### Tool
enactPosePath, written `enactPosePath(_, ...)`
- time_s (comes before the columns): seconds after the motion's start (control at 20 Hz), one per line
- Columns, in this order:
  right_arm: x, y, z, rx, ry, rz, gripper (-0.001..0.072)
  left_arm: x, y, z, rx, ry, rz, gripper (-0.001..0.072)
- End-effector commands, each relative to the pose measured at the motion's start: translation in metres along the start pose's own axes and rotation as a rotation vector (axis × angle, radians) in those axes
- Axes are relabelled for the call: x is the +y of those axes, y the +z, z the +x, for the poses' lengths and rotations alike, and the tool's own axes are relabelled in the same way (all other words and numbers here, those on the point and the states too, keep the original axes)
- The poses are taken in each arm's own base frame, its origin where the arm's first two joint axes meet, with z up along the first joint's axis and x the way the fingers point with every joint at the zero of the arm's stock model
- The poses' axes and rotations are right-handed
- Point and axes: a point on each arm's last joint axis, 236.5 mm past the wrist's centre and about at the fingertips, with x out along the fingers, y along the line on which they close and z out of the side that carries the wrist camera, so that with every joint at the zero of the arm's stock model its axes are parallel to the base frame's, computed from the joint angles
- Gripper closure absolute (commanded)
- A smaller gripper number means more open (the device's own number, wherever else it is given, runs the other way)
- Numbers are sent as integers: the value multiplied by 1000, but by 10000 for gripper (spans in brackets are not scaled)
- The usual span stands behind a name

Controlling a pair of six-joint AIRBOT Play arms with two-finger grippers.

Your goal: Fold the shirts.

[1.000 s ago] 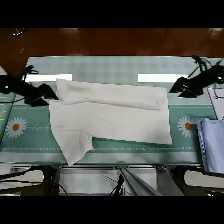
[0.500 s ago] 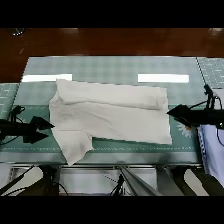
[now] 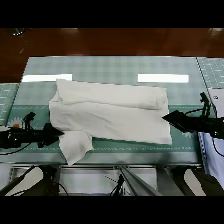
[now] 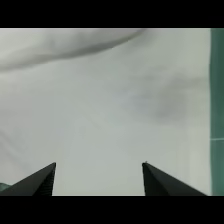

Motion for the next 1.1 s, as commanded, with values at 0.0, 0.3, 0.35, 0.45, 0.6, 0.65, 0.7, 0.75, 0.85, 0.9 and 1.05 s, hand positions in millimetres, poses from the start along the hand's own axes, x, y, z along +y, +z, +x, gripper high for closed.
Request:
enactPosePath(0.0, -44, 3, -22, 27, -241, 4, 92, -8, -9, 6, 31, -18, 31, 684)
enactPosePath(0.3, -86, -80, -23, 313, -376, 104, 91, -16, -1, 6, -2, -48, 17, 683)
enactPosePath(0.35, -85, -91, -17, 340, -355, 128, 91, -15, 0, 6, -7, -46, 17, 684)
enactPosePath(0.45, -73, -89, -10, 343, -293, 133, 91, -14, 1, 6, -12, -42, 17, 684)
enactPosePath(0.6, -74, -88, 0, 363, -273, 157, 91, -14, 3, 6, -18, -40, 17, 683)
enactPosePath(0.65, -74, -83, 5, 352, -259, 155, 92, -13, 4, 6, -25, -36, 16, 684)
enactPosePath(0.7, -73, -77, 10, 329, -243, 150, 92, -12, 6, 6, -30, -34, 16, 683)
enactPosePath(0.75, -74, -71, 13, 305, -243, 149, 92, -12, 5, 6, -29, -34, 16, 683)
enactPosePath(0.85, -74, -61, 16, 261, -239, 151, 92, -12, 6, 6, -31, -33, 16, 683)
enactPosePath(0.9, -73, -61, 18, 261, -231, 158, 92, -11, 7, 6, -37, -30, 16, 683)
enactPosePath(1.05, -75, -69, 28, 325, -206, 176, 92, -10, 11, 6, -51, -24, 15, 683)
